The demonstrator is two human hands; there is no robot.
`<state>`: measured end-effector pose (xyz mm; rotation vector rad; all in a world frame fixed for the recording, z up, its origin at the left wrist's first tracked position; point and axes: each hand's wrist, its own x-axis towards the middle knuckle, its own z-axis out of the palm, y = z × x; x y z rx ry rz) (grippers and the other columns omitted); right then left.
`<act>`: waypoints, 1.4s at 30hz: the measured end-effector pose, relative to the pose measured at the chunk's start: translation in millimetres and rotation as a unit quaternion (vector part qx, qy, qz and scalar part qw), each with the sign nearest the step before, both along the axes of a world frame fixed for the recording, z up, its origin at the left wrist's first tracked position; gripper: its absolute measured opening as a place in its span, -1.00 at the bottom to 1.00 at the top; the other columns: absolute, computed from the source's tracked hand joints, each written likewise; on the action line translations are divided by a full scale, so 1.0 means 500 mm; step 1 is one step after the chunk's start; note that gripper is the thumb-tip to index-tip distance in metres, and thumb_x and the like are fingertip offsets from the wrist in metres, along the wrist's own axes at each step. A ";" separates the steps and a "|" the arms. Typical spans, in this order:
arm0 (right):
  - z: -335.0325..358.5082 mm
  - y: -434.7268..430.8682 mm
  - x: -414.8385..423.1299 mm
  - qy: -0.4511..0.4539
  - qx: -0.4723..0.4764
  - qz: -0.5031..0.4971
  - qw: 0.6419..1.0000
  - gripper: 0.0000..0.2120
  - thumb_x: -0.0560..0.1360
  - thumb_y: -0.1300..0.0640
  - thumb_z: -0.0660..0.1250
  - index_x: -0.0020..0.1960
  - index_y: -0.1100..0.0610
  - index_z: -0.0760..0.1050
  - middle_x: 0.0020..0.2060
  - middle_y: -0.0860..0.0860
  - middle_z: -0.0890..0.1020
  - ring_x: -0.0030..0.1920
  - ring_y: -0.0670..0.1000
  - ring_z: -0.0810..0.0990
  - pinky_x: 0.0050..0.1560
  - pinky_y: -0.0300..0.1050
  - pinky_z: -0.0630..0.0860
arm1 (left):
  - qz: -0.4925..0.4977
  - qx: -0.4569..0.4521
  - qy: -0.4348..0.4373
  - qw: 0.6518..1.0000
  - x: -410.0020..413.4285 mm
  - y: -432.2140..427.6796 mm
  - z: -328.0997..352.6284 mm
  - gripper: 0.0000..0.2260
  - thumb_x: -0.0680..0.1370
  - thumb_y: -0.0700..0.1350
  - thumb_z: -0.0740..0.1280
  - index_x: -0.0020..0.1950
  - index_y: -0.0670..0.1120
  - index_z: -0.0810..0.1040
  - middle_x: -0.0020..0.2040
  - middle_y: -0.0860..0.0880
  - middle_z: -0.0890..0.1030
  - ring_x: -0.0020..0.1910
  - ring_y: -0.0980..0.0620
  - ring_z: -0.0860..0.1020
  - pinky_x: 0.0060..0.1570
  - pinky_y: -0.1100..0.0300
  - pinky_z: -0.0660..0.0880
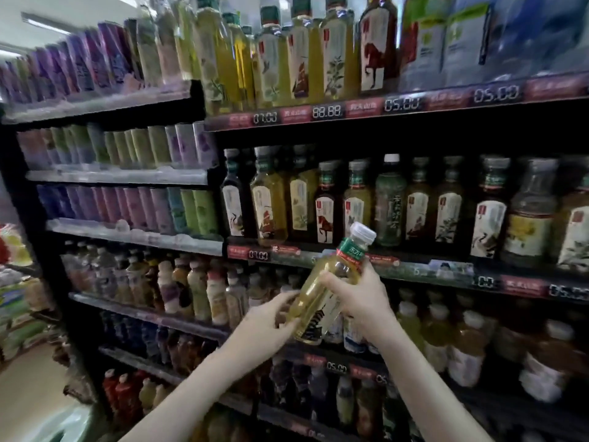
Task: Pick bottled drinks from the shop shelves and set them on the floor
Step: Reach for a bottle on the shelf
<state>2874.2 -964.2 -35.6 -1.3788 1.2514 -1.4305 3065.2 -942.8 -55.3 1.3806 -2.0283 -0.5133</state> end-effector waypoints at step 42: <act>0.042 -0.159 -0.366 0.074 -0.145 -0.457 0.874 -0.46 0.40 -0.03 0.50 0.28 0.01 0.35 -0.06 -0.13 0.62 -0.18 -0.35 0.58 -0.19 -0.42 0.39 | -0.018 -0.412 -0.051 0.910 -0.392 -0.443 0.106 -0.35 0.51 0.05 0.37 0.54 0.10 0.18 0.34 -0.37 0.41 0.50 -0.30 0.13 0.40 -0.28 -0.13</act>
